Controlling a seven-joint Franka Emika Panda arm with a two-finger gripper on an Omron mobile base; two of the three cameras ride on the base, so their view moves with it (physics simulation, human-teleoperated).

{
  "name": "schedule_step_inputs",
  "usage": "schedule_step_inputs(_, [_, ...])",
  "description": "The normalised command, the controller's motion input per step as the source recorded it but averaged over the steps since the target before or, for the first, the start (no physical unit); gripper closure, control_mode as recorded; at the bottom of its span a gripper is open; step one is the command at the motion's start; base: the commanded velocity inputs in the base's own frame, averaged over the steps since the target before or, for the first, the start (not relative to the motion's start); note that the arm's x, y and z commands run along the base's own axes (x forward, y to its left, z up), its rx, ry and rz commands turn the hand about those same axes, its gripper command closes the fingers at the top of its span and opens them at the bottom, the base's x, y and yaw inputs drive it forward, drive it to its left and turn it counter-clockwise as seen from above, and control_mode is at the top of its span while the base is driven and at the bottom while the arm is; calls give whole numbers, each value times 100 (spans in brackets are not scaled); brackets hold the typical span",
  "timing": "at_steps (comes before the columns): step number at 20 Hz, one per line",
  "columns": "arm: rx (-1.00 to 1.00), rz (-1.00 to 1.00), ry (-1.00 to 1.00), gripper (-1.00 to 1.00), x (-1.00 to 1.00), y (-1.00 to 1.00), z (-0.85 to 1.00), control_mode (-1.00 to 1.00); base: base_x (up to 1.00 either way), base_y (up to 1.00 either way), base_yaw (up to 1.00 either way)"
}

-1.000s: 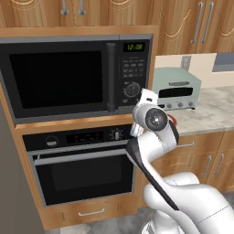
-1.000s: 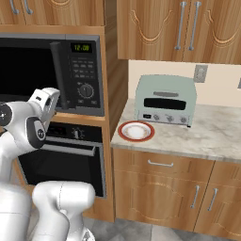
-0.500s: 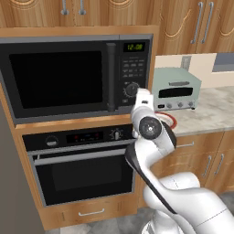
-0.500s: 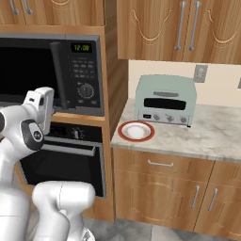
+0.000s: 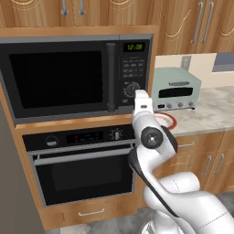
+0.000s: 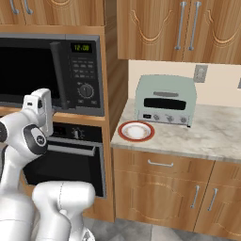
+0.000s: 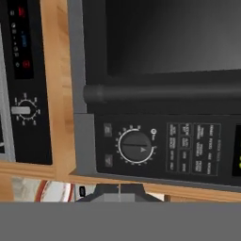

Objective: Pick the cheese from the counter and place it in the microwave. Then turn on the microwave.

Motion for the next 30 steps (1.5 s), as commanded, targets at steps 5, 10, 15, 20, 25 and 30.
schedule_step_inputs(5, [-6,4,-2,100,8,-6,0,-100,0,0,0])
schedule_step_inputs(10, [-3,3,0,100,16,-4,0,-100,0,0,0])
schedule_step_inputs(15, [-2,0,0,100,20,0,-1,-100,0,0,0])
schedule_step_inputs(20, [-1,0,0,100,25,-2,-2,-100,0,0,0])
schedule_step_inputs(25, [-1,0,1,100,26,0,-6,-100,0,0,0])
schedule_step_inputs(30, [-2,0,0,100,28,0,-15,-100,0,0,0])
